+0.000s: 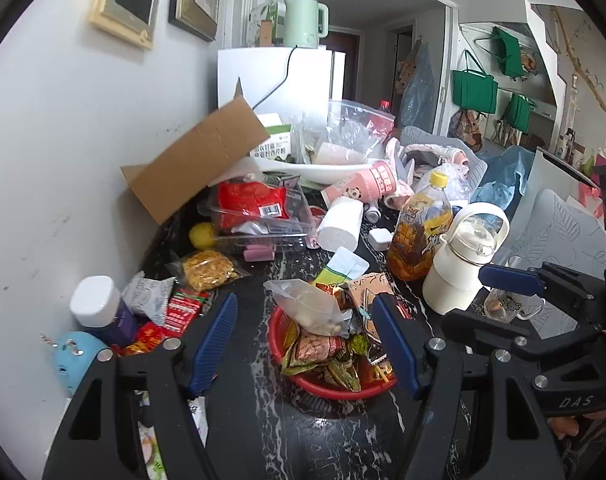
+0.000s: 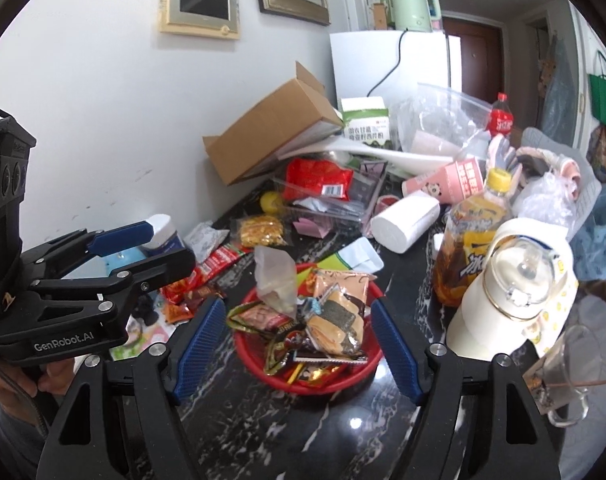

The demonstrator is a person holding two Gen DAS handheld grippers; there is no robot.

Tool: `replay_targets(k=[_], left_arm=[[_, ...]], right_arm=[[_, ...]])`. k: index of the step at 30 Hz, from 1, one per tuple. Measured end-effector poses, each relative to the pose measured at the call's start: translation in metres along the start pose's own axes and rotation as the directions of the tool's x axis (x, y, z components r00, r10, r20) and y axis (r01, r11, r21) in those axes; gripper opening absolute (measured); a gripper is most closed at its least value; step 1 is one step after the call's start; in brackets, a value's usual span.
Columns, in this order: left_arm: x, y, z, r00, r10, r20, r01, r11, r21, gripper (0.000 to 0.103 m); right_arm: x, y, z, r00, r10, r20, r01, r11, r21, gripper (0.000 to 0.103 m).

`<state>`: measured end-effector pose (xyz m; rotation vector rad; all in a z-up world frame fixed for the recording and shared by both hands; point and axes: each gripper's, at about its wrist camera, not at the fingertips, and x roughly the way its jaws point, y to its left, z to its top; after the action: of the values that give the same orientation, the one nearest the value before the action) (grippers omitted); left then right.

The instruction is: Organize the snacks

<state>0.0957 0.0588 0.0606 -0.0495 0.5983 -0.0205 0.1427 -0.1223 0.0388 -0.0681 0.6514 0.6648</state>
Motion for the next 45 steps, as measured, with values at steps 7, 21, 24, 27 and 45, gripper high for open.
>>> replay_targets(k=[7, 21, 24, 27, 45], left_arm=[[-0.039, -0.013, -0.008, 0.999, 0.034, 0.038, -0.035, 0.999, 0.026, 0.069], [-0.070, -0.035, -0.058, 0.998, 0.056, 0.008, -0.056, 0.998, 0.031, 0.069], [-0.071, -0.038, -0.068, 0.999, 0.047, -0.009, -0.047, 0.999, 0.023, 0.069], [-0.072, -0.040, -0.078, 0.999, 0.049, -0.024, -0.048, 0.999, 0.022, 0.069], [-0.070, -0.044, -0.085, 0.996, 0.068, -0.062, -0.068, 0.998, 0.012, 0.069]], right_arm=[[-0.039, 0.016, -0.006, 0.999, -0.025, 0.045, 0.026, 0.999, -0.021, 0.084], [-0.078, 0.031, -0.055, 0.991, -0.133, 0.008, 0.133, 0.991, 0.012, 0.088], [-0.080, 0.032, -0.067, 0.991, -0.134, -0.010, 0.135, 0.991, 0.025, 0.088], [-0.078, 0.032, -0.077, 0.991, -0.134, -0.030, 0.135, 0.990, 0.034, 0.088], [-0.070, 0.028, -0.090, 0.992, -0.104, -0.071, 0.108, 0.993, 0.055, 0.088]])
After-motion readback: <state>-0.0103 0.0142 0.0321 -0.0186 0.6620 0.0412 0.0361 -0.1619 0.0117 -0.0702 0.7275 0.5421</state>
